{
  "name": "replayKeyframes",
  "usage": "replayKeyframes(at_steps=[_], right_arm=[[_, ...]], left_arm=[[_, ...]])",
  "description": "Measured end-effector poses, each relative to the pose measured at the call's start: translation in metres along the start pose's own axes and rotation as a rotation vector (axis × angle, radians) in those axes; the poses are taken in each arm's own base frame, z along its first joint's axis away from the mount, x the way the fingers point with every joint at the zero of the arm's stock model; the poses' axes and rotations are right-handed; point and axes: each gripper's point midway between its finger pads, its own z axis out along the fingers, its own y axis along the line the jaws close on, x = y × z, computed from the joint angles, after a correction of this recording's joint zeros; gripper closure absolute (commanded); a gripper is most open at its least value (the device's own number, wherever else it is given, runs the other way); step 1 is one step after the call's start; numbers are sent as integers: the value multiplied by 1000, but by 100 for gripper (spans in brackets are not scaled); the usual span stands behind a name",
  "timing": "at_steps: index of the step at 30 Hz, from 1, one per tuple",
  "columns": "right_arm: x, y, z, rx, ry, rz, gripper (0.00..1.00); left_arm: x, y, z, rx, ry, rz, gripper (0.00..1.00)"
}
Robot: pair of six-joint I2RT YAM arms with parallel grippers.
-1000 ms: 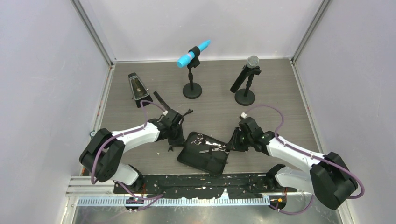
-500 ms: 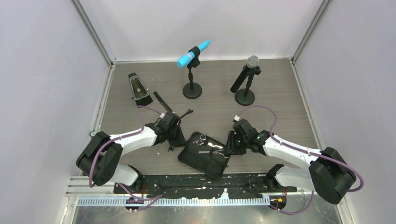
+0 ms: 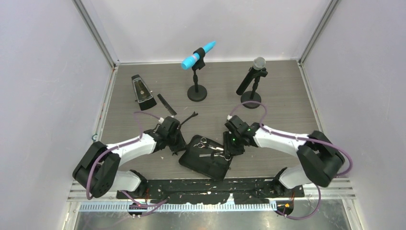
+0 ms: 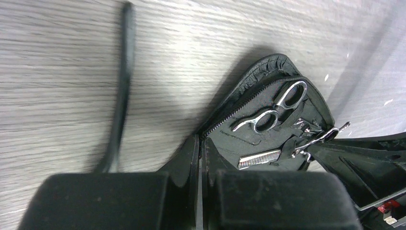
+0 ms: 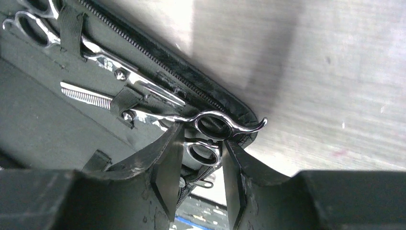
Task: Sort the hair-cutting tools
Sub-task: Place the scissors in the hairdressing tool bag.
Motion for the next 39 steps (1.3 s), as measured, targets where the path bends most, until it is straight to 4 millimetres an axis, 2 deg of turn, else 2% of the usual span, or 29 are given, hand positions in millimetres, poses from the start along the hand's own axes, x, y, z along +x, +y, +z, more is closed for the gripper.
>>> replayKeyframes(at_steps=[6, 11, 16, 21, 25, 30, 36, 39], right_arm=[[-42, 15, 15, 63, -12, -110, 57], [-82, 20, 22, 91, -77, -174, 49], [-80, 21, 21, 71, -83, -178, 43], [-52, 22, 10, 15, -48, -170, 42], [-42, 24, 3, -12, -35, -185, 37], [-48, 26, -12, -11, -74, -259, 29], [-73, 46, -43, -52, -155, -499, 23], [-78, 49, -50, -58, -162, -612, 20]], left_arm=[[-18, 16, -4, -17, -58, -70, 100], [-18, 19, -5, -14, -67, -76, 100], [-17, 18, -4, 17, -79, -82, 100], [-17, 14, -3, 47, -84, -94, 100], [-17, 14, -2, 48, -84, -96, 100], [-14, 13, -4, 53, -78, -86, 100], [-15, 9, -7, 50, -70, -40, 100], [-17, 7, -8, 52, -73, -25, 100]])
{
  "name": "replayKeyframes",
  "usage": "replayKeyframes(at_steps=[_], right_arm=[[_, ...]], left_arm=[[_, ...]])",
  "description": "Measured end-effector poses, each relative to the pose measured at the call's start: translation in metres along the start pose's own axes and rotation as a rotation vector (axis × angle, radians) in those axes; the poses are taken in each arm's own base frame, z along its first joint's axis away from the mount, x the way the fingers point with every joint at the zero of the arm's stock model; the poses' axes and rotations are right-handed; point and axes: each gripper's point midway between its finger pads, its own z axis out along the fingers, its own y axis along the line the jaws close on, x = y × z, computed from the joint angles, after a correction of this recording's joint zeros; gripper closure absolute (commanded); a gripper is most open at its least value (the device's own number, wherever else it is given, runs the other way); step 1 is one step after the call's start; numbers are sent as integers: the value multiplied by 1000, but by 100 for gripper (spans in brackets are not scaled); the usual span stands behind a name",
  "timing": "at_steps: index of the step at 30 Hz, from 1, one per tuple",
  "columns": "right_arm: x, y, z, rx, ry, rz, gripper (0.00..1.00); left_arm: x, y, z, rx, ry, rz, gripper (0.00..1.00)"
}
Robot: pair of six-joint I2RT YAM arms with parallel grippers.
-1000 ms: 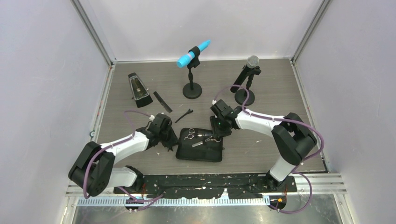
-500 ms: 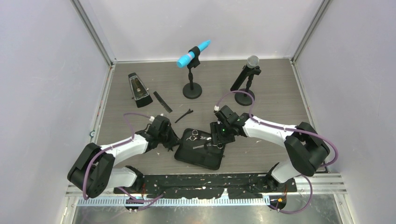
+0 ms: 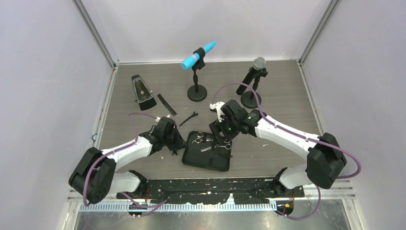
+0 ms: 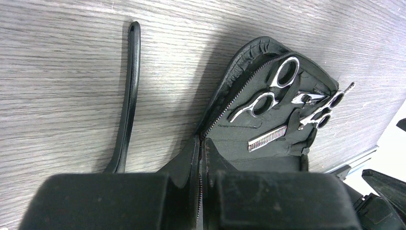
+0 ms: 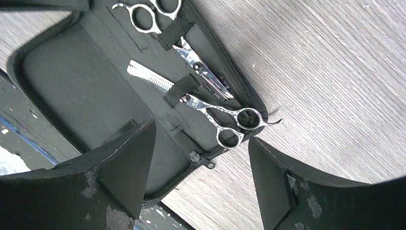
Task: Sort the hair-cutting tools
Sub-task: Place the scissors in the hairdressing tool bag.
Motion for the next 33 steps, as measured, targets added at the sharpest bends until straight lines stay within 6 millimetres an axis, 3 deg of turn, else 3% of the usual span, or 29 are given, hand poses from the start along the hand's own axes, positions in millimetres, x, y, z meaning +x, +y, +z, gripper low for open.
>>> replayKeyframes(at_steps=[5, 18, 26, 33], right_arm=[[9, 0, 3, -25, 41, -125, 18], [46, -7, 43, -38, 222, -227, 20], [56, -1, 48, 12, 215, -184, 22], [60, 2, 32, 72, 149, -131, 23]], left_arm=[[0, 1, 0, -4, 6, 18, 100], [3, 3, 1, -14, 22, 19, 100], [3, 3, 1, -14, 22, 19, 100], [4, 3, 1, -15, 22, 18, 100]])
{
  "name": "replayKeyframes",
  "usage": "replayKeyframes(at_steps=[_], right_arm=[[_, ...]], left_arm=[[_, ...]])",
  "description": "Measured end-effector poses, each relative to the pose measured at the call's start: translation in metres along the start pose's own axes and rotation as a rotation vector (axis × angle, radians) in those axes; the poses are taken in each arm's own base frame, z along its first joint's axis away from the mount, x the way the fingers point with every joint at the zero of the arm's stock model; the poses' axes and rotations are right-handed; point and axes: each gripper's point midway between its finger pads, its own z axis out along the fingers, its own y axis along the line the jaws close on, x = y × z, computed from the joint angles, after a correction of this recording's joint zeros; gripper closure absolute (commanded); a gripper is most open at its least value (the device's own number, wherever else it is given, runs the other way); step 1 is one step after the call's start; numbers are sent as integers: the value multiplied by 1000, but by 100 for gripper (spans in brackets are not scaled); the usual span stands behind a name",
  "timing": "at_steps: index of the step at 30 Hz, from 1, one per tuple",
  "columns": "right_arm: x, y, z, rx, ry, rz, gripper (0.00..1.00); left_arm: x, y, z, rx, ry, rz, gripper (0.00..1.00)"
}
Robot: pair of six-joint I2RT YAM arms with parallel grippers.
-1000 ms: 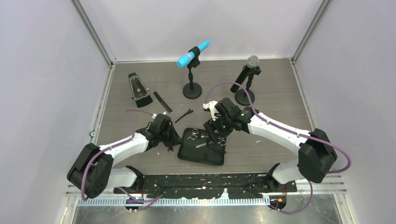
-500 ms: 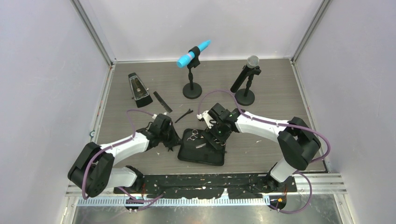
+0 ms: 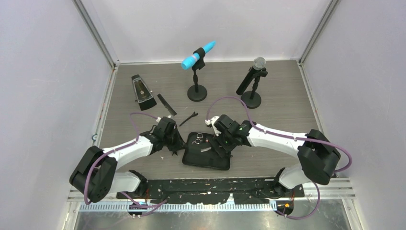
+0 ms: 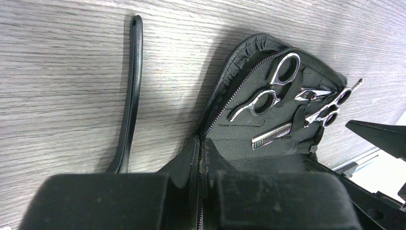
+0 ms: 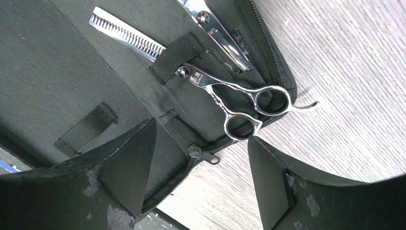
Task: Sort the hair-cutting tools
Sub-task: Place the scissors in the hairdressing tool bag.
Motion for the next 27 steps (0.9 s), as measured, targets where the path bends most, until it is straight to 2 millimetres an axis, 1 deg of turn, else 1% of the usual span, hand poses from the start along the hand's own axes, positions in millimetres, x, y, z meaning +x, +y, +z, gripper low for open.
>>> replayKeyframes(at_steps=[4, 11, 15, 16, 20, 23, 27], right_arm=[[-3, 2, -3, -1, -28, 27, 26], [5, 7, 8, -24, -4, 50, 33], [5, 9, 17, -28, 5, 55, 41], [5, 9, 18, -28, 6, 54, 45], [4, 12, 21, -34, 6, 63, 53], [3, 20, 23, -50, 1, 66, 57], [-5, 39, 27, -105, -24, 72, 62]], left_arm=[[0, 0, 0, 0, 0, -1, 100], [0, 0, 0, 1, 0, -2, 100], [0, 0, 0, 0, 0, -2, 100], [0, 0, 0, -1, 0, -2, 100], [1, 0, 0, -1, 2, -3, 100], [1, 0, 0, -1, 3, -3, 100], [3, -1, 1, -4, 3, 1, 100]])
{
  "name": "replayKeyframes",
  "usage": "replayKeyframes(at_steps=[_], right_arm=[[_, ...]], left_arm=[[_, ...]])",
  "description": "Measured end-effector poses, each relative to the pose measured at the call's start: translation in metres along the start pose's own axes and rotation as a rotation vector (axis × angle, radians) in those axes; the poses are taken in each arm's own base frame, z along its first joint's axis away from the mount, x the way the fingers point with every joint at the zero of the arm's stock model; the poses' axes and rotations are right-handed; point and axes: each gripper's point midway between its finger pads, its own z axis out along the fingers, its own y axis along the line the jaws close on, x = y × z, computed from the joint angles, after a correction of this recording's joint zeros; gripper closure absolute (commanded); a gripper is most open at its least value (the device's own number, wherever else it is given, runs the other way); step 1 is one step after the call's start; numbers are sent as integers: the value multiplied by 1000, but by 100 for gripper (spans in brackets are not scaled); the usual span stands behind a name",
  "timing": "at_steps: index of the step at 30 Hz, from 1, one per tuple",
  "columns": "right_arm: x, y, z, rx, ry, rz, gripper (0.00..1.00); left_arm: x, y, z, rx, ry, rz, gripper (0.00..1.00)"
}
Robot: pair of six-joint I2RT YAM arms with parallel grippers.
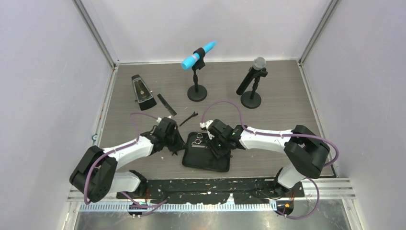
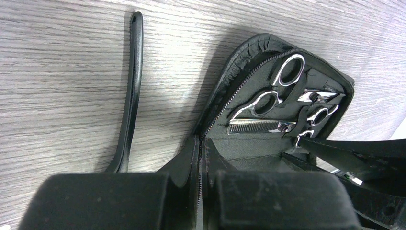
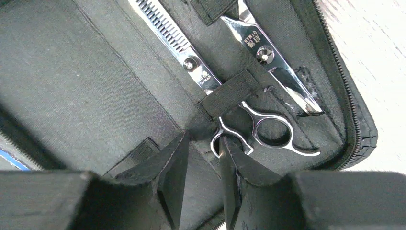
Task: Sort the hair-cutting tools
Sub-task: Place the scissors in the hairdressing tool bag.
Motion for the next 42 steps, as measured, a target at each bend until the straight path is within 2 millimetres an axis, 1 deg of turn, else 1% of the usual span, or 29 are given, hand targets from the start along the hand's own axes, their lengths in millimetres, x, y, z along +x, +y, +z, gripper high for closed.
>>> replayKeyframes(at_steps=[2, 7, 11, 12, 13, 14, 17, 20, 22, 24, 25, 26, 27, 28, 30, 32, 34, 38, 40, 42], right_arm=[[-3, 4, 2, -9, -9, 13, 62], [-4, 4, 3, -6, -5, 35, 60], [-5, 5, 2, -7, -6, 47, 54], [-5, 6, 1, -8, -8, 52, 49], [-5, 6, -1, -9, -11, 53, 47], [-5, 7, -4, -8, -13, 54, 42], [-11, 6, -20, 8, -51, 52, 35], [-23, 0, -45, 45, -133, 54, 33], [-30, -5, -58, 69, -179, 71, 33], [-34, -16, -66, 100, -215, 109, 33], [-33, -25, -67, 119, -221, 136, 33], [-30, -33, -66, 137, -217, 165, 33], [-25, -40, -64, 152, -207, 186, 32], [-17, -50, -61, 173, -191, 217, 33], [-5, -62, -57, 199, -165, 252, 33], [6, -69, -57, 217, -146, 272, 32], [7, -69, -60, 214, -157, 273, 32], [-3, -68, -72, 202, -225, 274, 32], [-6, -69, -75, 202, -242, 277, 32], [-6, -71, -74, 204, -245, 281, 32]], left_arm=[[0, 0, 0, -2, -2, 3, 100], [0, 0, 0, -5, -5, 4, 100], [0, 0, 0, -6, -8, 2, 100], [0, 0, 1, -7, -8, 3, 99], [0, 0, 0, -7, -8, 2, 99], [1, -1, 0, -4, -5, 0, 99], [4, -3, 0, 2, 3, 0, 99], [4, -3, 0, 4, 7, -3, 98], [5, -4, 0, 8, 8, -5, 97], [5, -6, 1, 13, 8, -5, 93], [7, -8, 1, 17, 12, -5, 91], [9, -11, 2, 20, 19, -5, 86], [10, -14, 3, 24, 25, -3, 76], [11, -19, 4, 30, 33, 1, 71], [11, -29, 3, 50, 39, 1, 62], [8, -38, 0, 69, 31, 5, 54], [2, -42, -7, 71, 8, 16, 48], [-17, -43, -38, 43, -93, 78, 36], [-30, -44, -59, 24, -154, 121, 34], [-40, -42, -76, -3, -199, 152, 35]])
